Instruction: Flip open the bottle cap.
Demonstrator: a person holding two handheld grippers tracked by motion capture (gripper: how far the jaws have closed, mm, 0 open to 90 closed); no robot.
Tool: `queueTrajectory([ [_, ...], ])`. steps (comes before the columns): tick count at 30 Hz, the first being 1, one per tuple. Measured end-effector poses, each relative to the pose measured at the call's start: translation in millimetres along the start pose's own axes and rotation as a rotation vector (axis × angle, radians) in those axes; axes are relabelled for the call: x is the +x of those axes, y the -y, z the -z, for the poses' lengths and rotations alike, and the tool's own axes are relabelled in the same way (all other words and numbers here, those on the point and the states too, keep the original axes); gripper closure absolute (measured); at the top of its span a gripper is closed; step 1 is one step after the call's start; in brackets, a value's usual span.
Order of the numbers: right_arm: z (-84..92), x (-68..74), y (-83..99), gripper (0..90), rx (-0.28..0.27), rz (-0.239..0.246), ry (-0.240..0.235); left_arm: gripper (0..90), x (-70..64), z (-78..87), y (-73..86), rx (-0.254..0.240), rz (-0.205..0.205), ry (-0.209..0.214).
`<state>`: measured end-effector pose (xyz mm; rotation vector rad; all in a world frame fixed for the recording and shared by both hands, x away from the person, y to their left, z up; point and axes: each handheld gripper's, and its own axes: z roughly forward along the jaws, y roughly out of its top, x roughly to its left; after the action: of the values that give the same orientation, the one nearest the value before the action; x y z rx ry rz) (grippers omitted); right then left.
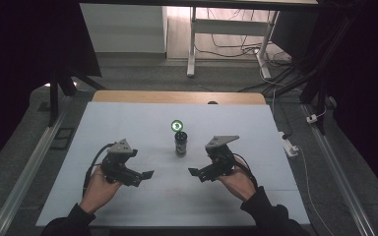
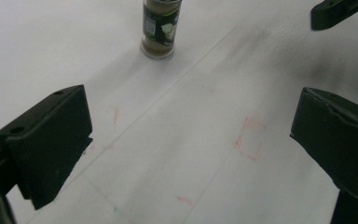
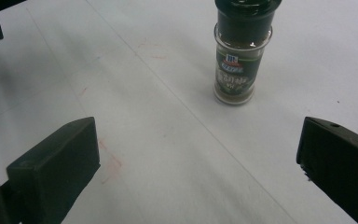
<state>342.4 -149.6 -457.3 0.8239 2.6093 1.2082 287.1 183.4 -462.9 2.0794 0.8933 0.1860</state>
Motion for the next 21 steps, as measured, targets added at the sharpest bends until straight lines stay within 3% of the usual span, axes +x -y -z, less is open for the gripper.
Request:
queueTrajectory([
  [21, 59.7, 1.0, 38.5, 0.0, -0.048, -0.044, 0.086, 0.0, -1.0, 63.5, 68.8, -0.058, 0.128, -0.042],
])
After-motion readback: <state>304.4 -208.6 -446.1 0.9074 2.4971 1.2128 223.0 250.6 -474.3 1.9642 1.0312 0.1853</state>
